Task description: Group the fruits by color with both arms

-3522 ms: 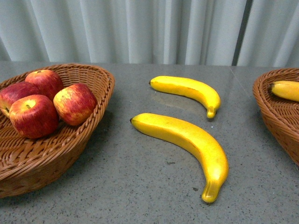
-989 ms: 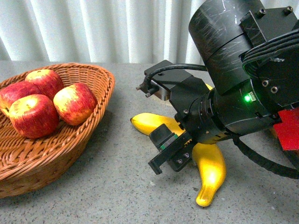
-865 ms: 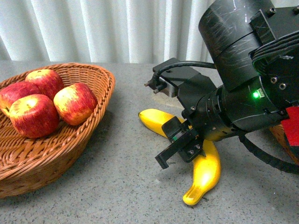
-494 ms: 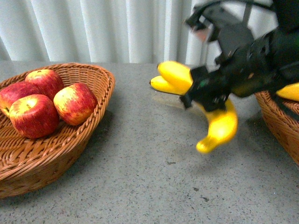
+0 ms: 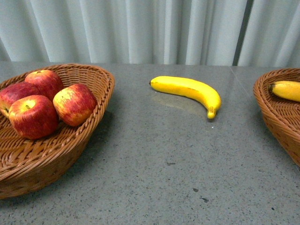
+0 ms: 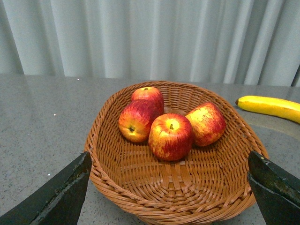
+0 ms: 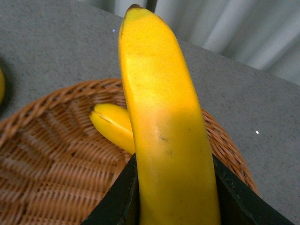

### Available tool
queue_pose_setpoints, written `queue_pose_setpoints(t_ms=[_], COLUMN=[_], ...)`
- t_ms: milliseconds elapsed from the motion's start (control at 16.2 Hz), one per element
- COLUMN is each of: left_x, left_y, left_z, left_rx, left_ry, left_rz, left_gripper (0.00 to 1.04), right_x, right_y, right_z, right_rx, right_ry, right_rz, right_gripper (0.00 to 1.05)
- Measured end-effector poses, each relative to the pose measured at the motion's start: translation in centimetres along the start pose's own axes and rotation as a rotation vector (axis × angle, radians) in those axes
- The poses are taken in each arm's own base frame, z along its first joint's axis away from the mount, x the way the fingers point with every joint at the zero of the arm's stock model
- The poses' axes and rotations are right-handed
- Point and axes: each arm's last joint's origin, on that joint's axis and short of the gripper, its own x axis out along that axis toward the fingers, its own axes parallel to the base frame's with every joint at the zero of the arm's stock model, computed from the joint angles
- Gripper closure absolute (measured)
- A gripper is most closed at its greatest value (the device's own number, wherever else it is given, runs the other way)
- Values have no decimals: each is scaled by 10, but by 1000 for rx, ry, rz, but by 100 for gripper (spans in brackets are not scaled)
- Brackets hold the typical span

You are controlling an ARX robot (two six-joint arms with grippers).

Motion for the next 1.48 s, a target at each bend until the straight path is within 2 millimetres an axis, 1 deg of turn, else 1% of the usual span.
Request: queue_pose_setpoints(t_ms=[124,185,247,309,433,494,556,618,680,742,803,865,927,989,1051,1112,1174,1236,1360,1483], left_x=[0,0,0,0,0,0,0,0,0,0,0,0,0,0,0,0,0,0,0,0], left_y=[0,0,0,0,0,0,0,0,0,0,0,0,0,0,0,0,0,0,0,0], left_z=[0,0,0,0,0,0,0,0,0,0,0,0,0,0,0,0,0,0,0,0], left_rx=[0,0,0,0,0,0,0,0,0,0,0,0,0,0,0,0,0,0,0,0], left_ry=[0,0,0,0,0,0,0,0,0,0,0,0,0,0,0,0,0,0,0,0], left_rz=[0,0,0,0,0,0,0,0,0,0,0,0,0,0,0,0,0,0,0,0], left_gripper=[7,7,7,7,7,7,7,7,7,7,7,7,7,7,7,7,7,7,7,7], right_x=[-3,-5,-8,-11,-20,-23,-21,-19,-12,1,24,48,67,84,99,113,126,132,137,145], right_y=[-9,-9,-9,-10,-10,-6,27,49,73,96,123,149,167,181,187,188,183,179,174,166], right_z=[-14,-21,-24,-23,-14,-8,35,55,69,76,75,69,64,62,61,62,64,66,70,79], right_rx=[-15,-17,-17,-20,-24,-27,-10,12,48,79,86,78,63,43,26,19,23,25,23,-2], right_ry=[34,52,54,47,6,-20,-169,-240,-269,-254,-206,-141,-93,-68,-45,-37,-19,-2,5,45], right_rz=[10,35,43,45,39,44,159,220,296,361,403,439,443,444,436,412,388,375,361,301], right_gripper=[71,67,56,45,21,11,7,7,7,7,7,7,7,7,7,7,7,7,7,7])
